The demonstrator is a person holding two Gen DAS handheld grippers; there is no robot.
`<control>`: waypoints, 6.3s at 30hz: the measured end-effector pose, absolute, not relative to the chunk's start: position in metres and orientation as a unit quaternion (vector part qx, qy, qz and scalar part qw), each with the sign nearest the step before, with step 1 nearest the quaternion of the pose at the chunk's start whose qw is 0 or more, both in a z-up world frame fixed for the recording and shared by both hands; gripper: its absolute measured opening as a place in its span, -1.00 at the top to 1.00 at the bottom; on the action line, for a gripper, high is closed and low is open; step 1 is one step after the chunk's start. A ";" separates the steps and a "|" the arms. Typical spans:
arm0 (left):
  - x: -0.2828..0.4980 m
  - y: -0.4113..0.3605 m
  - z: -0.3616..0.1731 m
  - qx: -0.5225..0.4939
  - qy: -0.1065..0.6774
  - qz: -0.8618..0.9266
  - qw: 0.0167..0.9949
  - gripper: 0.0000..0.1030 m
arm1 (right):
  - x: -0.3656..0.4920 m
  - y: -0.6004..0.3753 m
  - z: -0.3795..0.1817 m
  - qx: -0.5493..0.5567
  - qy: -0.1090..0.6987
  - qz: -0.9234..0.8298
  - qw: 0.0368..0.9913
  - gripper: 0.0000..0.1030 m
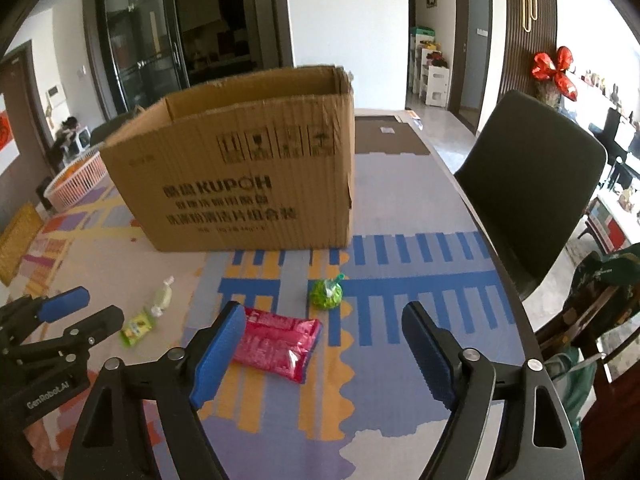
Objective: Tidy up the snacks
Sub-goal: 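Move the left tool to the pale green candy while the right tool moves to the green ball candy, then close the left tool on the pale green candy while the right tool closes on the green ball candy, then carry the pale green candy with the left tool while the right tool carries the green candy over the box, then open the left tool over the box while the right tool releases the green candy into it, then move the left tool to the yellow-green snack pack while the right tool moves to the pink bag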
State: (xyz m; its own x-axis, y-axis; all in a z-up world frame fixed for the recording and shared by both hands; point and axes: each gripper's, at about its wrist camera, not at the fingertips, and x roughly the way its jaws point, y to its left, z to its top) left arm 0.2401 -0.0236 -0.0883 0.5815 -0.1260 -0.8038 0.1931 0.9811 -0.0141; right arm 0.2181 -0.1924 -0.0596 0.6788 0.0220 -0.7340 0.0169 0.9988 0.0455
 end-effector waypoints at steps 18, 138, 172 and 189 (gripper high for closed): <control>0.285 -0.035 -0.126 0.054 0.478 -0.093 0.872 0.21 | 0.254 -0.200 -0.096 0.026 0.443 -0.008 0.896 -0.22; 0.356 -0.034 0.027 0.078 0.373 -0.110 0.918 0.06 | 0.346 -0.161 0.042 -0.065 0.342 0.069 0.935 -0.06; 0.247 -0.017 -0.021 0.141 0.446 -0.118 0.876 -0.01 | 0.263 -0.118 -0.020 -0.252 0.490 0.165 0.818 -0.09; 0.247 -0.017 -0.100 0.139 0.541 -0.133 0.819 -0.01 | 0.246 -0.117 -0.086 -0.297 0.556 0.206 0.749 -0.09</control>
